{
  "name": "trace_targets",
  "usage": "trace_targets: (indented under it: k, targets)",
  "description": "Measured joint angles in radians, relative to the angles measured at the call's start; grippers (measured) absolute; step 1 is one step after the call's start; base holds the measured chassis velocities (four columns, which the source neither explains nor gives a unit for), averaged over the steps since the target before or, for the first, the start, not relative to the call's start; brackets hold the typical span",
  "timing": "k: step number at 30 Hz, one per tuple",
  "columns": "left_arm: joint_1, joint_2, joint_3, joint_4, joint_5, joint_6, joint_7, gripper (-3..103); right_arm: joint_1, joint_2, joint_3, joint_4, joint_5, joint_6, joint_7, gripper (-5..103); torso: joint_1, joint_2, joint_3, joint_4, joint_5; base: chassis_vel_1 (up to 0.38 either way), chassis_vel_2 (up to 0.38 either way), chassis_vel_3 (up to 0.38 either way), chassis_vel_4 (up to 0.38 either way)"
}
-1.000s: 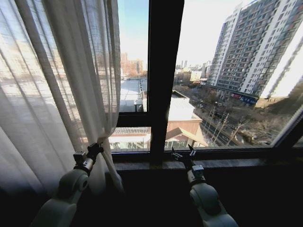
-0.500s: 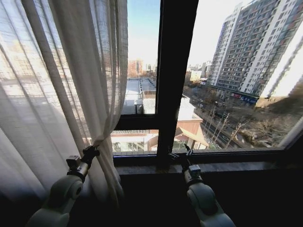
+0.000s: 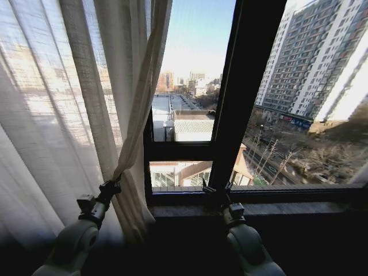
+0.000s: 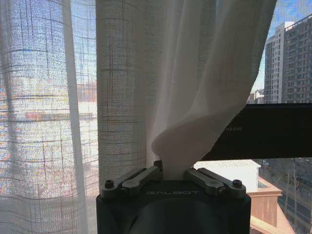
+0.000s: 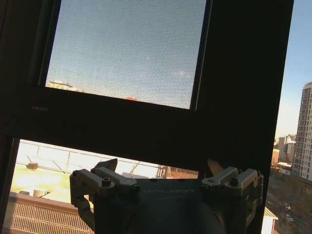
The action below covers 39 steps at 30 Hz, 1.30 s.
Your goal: Open the curtains by pulling them apart, changing their state from closed to fully open.
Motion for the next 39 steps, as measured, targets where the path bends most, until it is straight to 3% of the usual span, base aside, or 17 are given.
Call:
trace_targets:
  k: [21, 39]
  targets:
    - [0.097, -0.031, -0.057, -0.086, 0.004, -0.003, 0.000, 0, -0.012, 0.008, -0.049, -0.001, -0.059, -0.009, -0.017, 100, 0.001, 0.000, 0.000, 0.0002, -0.0005, 0.001, -0.003, 0.000, 0.004]
    - [0.112, -0.047, -0.067, -0.108, 0.008, -0.007, -0.003, 0, -0.021, 0.004, -0.041, 0.015, -0.062, -0.008, -0.017, 100, 0.001, 0.000, 0.000, 0.0002, -0.0007, 0.179, 0.171, -0.176, -0.173]
